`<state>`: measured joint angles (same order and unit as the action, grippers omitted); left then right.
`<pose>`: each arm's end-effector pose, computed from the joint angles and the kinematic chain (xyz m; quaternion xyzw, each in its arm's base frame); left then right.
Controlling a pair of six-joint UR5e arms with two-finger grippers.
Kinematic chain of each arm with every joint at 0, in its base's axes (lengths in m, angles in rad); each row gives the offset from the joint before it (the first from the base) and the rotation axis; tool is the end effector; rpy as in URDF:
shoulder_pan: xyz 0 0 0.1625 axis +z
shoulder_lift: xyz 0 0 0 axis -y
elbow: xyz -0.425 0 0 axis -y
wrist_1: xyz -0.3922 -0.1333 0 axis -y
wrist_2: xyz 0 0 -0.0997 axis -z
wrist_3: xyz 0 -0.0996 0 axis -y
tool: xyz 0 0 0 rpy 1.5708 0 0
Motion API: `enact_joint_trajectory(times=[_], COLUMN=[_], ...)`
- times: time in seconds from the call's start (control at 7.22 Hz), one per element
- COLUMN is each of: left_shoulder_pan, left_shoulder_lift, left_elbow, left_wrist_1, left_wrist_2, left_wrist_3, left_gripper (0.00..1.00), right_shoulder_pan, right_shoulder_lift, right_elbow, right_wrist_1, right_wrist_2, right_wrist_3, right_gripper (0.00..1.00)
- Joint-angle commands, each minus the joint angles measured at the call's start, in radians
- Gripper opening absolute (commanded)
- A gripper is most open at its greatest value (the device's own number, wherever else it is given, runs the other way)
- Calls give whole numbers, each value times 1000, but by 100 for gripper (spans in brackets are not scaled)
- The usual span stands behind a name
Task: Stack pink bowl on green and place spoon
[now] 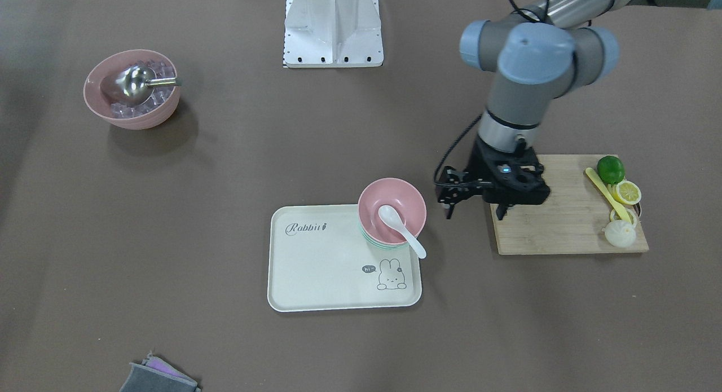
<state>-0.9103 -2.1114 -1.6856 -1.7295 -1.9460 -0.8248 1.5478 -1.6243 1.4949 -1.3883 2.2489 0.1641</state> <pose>0.3318 -0.5849 0.2790 0.1707 0.3892 -0.0004 0.9052 0.0600 -0.4714 0.7097 -0.0061 -0.3334 0.0577 0.9410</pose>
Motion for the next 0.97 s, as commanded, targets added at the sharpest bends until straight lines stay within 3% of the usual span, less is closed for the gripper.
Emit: enact_joint_trajectory(times=[0.0,0.42,0.55,0.69,0.83], left_shoulder_pan=[-201,-428,-505,-525,-522], left_shoulder_lift=[153,283,300,330,373], left_elbow=[-14,-5,3,9,15], left_wrist_1=[27,155,225,270,271], left_wrist_2=[-155,-208,-231,-310,-320], left_wrist_3=[426,946,1019,1021,1020], left_gripper=[99,99,99,99,99], right_shoulder_pan=[0,0,0,0,6], right_shoulder_lift=[-5,3,9,10,7], right_elbow=[1,5,5,13,18], right_wrist_1=[0,2,-1,-9,-15], right_wrist_2=[-3,-3,-3,3,11], right_wrist_3=[0,-20,-72,-113,-126], right_gripper=[100,100,100,100,100])
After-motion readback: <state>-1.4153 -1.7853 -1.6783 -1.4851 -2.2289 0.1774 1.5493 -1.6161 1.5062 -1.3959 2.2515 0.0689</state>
